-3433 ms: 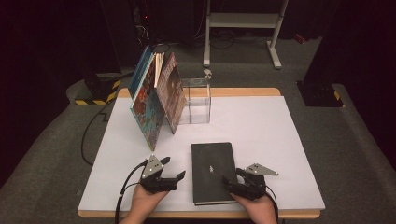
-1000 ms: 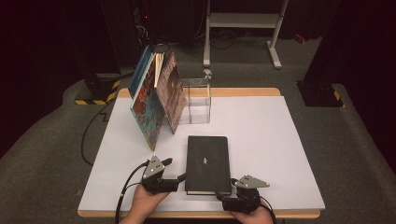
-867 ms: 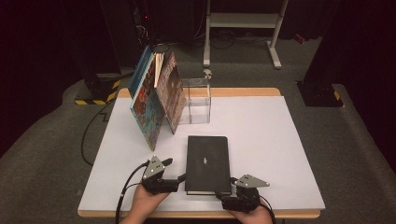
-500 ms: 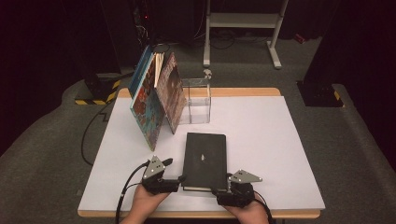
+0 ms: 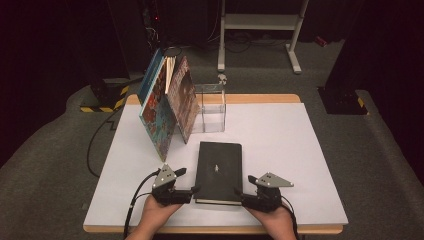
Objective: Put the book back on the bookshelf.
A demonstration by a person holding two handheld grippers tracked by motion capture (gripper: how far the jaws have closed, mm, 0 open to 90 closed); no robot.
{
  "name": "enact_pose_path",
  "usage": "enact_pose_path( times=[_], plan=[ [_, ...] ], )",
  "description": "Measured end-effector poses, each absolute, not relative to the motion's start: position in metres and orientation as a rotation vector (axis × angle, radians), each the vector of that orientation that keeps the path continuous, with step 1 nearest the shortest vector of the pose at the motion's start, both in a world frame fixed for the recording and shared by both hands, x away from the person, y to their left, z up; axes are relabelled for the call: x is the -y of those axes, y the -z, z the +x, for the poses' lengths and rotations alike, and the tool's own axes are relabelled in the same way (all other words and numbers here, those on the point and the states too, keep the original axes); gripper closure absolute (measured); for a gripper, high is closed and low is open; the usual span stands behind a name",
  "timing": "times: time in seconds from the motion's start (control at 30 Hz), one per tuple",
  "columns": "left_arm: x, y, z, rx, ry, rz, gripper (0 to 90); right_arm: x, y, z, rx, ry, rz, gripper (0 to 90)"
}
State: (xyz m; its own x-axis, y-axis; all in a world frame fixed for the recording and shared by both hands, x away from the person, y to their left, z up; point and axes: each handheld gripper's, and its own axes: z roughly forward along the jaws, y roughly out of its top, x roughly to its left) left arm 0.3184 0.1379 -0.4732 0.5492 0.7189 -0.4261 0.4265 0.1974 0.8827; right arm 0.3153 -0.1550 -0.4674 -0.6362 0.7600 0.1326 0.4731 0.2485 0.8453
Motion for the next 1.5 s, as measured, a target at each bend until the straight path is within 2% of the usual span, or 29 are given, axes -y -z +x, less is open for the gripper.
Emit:
enact_pose_path(
  times=[0.2, 0.4, 0.6, 1.37, 1.5],
  plan=[
    [-0.126, 0.471, 0.343, -1.084, -0.211, 1.435, 16.8, 0.153, 0.47, 0.343, -2.176, -1.354, 1.224, 31.6],
    [-0.112, 0.48, 0.359, -1.136, -0.153, 1.484, 14.5, 0.149, 0.475, 0.339, -2.149, -1.359, 1.227, 29.8],
    [-0.108, 0.481, 0.356, -1.137, -0.149, 1.498, 13.0, 0.149, 0.481, 0.33, -2.198, -1.355, 1.209, 26.8],
    [-0.108, 0.481, 0.352, -1.128, -0.152, 1.496, 11.8, 0.145, 0.486, 0.326, -2.217, -1.327, 1.198, 27.2],
    [-0.108, 0.487, 0.356, -1.176, -0.165, 1.515, 12.7, 0.145, 0.486, 0.326, -2.219, -1.33, 1.202, 27.3]
  ],
)
